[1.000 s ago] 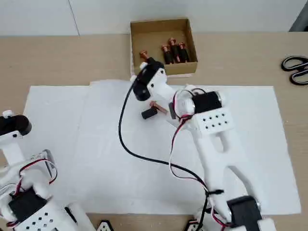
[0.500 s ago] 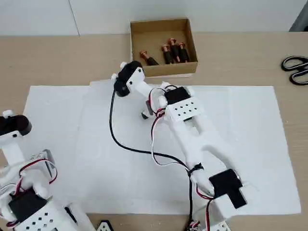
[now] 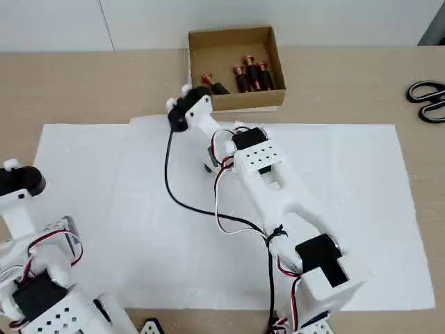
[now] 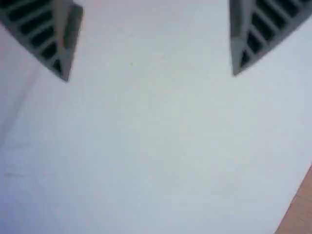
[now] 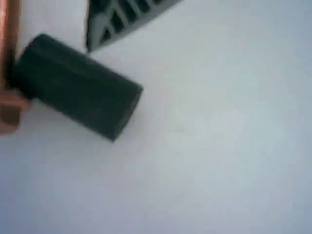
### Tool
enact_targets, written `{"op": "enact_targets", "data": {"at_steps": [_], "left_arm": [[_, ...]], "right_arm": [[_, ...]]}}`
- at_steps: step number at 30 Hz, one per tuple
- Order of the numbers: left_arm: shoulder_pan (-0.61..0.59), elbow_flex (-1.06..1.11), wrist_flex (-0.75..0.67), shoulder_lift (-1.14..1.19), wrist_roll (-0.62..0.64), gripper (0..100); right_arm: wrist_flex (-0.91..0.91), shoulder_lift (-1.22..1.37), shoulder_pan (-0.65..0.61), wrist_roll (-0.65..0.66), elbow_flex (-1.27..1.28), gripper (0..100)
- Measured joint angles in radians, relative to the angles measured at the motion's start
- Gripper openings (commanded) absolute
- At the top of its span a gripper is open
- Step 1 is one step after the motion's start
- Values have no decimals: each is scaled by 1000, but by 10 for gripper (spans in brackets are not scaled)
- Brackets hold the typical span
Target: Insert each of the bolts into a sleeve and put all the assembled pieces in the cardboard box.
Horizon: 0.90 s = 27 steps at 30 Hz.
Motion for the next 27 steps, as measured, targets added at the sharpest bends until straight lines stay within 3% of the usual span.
{"op": "enact_targets", "data": {"at_steps": [4,9,19,27], "left_arm": [[0,0,0,0,0,204],[0,0,0,0,0,204],[0,0,0,0,0,204],[0,0,0,0,0,204]], "right_arm": [[52,-15,-8,210,0,169],[63,-17,-6,350,0,169],[63,-17,-69,534,0,169],[63,89,-75,595,-69,169]]}}
